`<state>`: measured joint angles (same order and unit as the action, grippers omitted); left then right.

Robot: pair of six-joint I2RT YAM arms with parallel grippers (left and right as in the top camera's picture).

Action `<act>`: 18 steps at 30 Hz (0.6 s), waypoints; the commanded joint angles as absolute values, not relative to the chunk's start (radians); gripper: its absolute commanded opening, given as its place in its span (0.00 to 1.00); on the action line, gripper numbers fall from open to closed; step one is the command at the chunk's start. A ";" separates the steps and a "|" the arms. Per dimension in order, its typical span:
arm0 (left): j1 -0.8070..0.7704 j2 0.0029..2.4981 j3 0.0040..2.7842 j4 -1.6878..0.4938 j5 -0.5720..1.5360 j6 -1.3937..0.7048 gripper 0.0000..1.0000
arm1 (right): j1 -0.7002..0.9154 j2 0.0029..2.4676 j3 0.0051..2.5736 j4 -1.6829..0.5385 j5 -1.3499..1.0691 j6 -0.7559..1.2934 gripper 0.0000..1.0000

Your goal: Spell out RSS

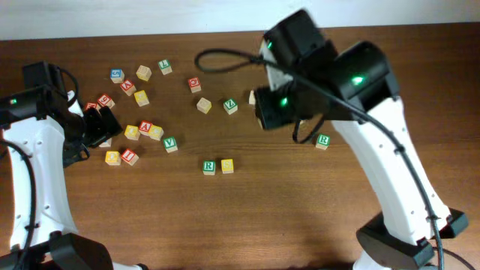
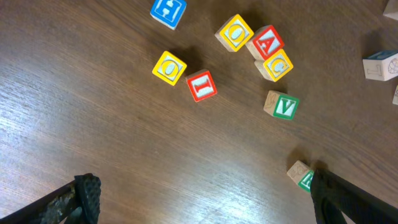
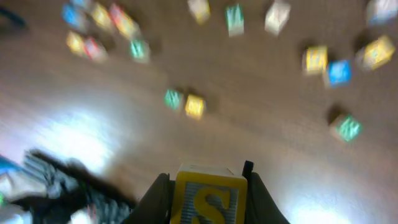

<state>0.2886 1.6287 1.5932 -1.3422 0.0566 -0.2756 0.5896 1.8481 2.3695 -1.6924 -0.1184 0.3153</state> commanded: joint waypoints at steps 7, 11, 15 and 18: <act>0.291 1.629 1.595 -1.341 0.064 -0.268 0.99 | 0.640 1.896 1.817 -1.345 -0.022 0.517 0.23; 0.291 1.629 1.595 -1.341 0.064 -0.268 0.99 | 0.641 1.906 1.644 -1.140 -0.025 0.570 0.22; 0.291 1.629 1.595 -1.341 0.064 -0.268 0.99 | 0.640 1.906 1.471 -0.941 -0.022 0.635 0.23; 0.291 1.629 1.595 -1.340 0.064 -0.268 0.99 | 0.640 1.906 1.373 -0.813 -0.010 0.634 0.22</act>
